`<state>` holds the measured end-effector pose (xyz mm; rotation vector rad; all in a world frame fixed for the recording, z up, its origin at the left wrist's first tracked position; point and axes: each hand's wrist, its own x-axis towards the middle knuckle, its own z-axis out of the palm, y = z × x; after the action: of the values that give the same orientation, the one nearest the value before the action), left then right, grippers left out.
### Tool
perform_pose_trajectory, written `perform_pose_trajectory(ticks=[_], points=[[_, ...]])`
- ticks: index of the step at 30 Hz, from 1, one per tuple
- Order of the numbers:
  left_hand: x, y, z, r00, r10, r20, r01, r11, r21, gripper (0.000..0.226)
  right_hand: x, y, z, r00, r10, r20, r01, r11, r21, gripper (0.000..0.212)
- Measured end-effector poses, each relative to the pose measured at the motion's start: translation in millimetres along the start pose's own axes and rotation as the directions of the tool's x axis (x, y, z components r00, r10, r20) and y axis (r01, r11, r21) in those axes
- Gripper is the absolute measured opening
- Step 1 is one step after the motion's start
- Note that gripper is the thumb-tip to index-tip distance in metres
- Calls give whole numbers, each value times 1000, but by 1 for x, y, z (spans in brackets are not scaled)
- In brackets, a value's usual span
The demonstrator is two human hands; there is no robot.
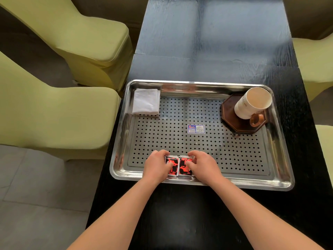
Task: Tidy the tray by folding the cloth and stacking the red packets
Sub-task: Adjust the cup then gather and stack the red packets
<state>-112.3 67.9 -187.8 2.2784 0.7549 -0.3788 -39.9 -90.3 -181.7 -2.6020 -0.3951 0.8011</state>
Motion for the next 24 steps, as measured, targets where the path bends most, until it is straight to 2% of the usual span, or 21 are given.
perform_pose_trajectory(ticks=[4,10,15,24], points=[[0,1,4,1000,-5,-17,5,999,-34,45,-1,-2,1,1000,2,-7,-2,1000,8,37],[-5,-4,4,997,-51,-59,46,996,-75,35,-4,5,1,996,54,-76,-50,997,64,19],[-7,-1,6,998,-49,-35,47,997,-68,26,-4,1,7,996,39,-80,-31,995,94,28],[-7,-1,3,996,-68,-54,65,996,-62,36,-1,2,9,995,24,-92,-14,994,108,36]])
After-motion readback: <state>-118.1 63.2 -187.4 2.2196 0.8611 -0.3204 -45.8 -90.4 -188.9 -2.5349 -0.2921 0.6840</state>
